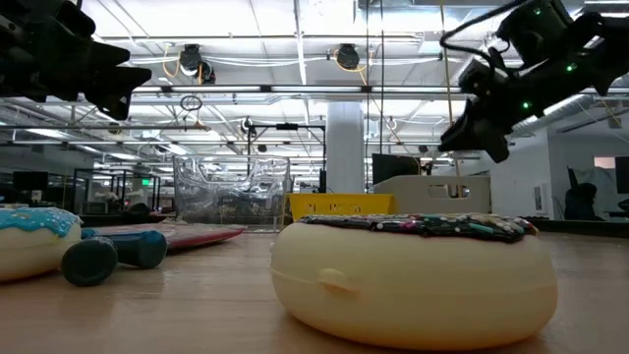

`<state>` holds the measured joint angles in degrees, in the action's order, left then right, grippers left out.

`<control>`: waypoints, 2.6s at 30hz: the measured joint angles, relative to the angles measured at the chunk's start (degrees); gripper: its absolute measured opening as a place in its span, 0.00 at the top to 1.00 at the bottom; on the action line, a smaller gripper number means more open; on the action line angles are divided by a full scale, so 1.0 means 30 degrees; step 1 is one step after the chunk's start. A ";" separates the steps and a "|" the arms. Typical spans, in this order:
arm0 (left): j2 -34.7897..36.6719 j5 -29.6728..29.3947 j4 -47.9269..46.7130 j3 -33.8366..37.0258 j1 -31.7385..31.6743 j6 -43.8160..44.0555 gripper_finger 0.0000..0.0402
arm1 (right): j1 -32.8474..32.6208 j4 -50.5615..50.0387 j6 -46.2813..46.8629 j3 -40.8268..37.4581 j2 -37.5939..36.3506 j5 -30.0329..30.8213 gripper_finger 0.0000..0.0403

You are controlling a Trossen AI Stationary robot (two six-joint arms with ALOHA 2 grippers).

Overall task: Pick & Place Food Item
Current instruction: Put the left red popcorn bag into the gray bin

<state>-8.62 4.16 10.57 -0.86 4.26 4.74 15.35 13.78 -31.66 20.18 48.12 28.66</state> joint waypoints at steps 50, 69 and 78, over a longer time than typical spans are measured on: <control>0.0006 -0.0001 0.0001 0.0000 0.0003 -0.0003 0.55 | -0.9034 -0.2327 1.3656 -0.0436 -0.9141 -0.8021 0.71; -0.0001 -0.0025 0.0098 0.0000 0.0001 -0.0074 0.55 | -0.9019 0.6774 1.1997 -0.5847 -0.9122 -1.0487 0.73; 0.0006 -0.0057 0.3126 -0.0007 0.0004 0.2871 0.55 | -0.9015 0.4328 1.2313 -0.5884 -0.9114 -0.9573 0.74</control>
<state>-8.60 3.99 19.94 -0.89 4.27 13.36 -11.69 26.77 5.28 2.53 20.78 -0.05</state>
